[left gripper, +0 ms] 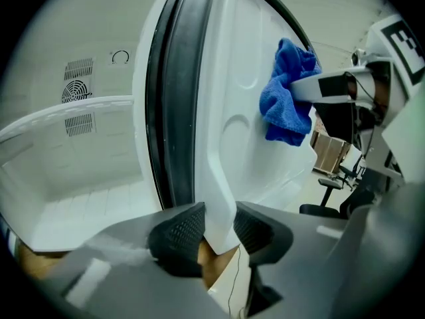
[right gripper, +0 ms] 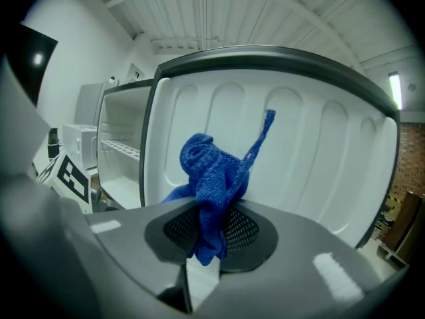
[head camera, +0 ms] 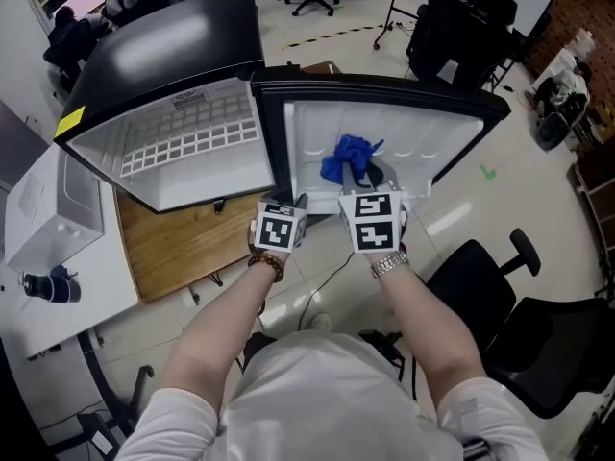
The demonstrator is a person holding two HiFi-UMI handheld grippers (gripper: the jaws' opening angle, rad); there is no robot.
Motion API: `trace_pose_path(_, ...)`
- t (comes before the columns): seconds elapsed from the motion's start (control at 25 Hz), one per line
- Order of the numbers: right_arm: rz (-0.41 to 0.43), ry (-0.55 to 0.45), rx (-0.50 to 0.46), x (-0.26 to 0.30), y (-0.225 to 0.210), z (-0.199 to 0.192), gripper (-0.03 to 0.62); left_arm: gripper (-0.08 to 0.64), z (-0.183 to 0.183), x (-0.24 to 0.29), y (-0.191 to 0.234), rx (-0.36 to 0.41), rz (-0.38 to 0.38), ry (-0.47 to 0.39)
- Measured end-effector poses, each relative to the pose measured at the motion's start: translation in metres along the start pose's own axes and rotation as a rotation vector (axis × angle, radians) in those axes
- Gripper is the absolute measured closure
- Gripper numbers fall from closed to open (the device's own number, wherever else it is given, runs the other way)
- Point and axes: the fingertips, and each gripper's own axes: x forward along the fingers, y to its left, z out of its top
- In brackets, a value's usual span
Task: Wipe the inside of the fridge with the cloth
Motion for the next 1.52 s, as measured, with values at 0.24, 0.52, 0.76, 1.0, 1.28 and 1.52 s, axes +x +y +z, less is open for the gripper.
trace_pose_path(0.24, -0.053, 0.009, 0.005, -0.01, -0.029, -0.01, 0.528, 0.419, 0.0, -0.001, -0.001, -0.009, 0.005, -0.002)
trace_pose_path(0.52, -0.12, 0.023, 0.025, -0.021, -0.068, -0.024, 0.528, 0.42, 0.001, -0.001, 0.0, -0.01, 0.014, -0.006)
trace_pose_path(0.76, -0.178, 0.043, 0.032, -0.03, -0.101, -0.039, 0.528, 0.422, 0.004, -0.002, -0.002, -0.014, 0.018, -0.019)
trace_pose_path(1.0, -0.236, 0.051, 0.046, -0.041, -0.134, -0.048, 0.528, 0.422, 0.004, -0.002, -0.002, -0.016, 0.026, -0.023)
trace_pose_path(1.28, -0.294, 0.07, 0.069, -0.05, -0.164, -0.06, 0.528, 0.423, 0.005, -0.003, -0.002, -0.021, 0.032, -0.028)
trace_pose_path(1.52, -0.262, 0.043, 0.064, -0.058, -0.147, -0.056, 0.528, 0.422, 0.006, -0.003, -0.004, -0.03, 0.026, -0.031)
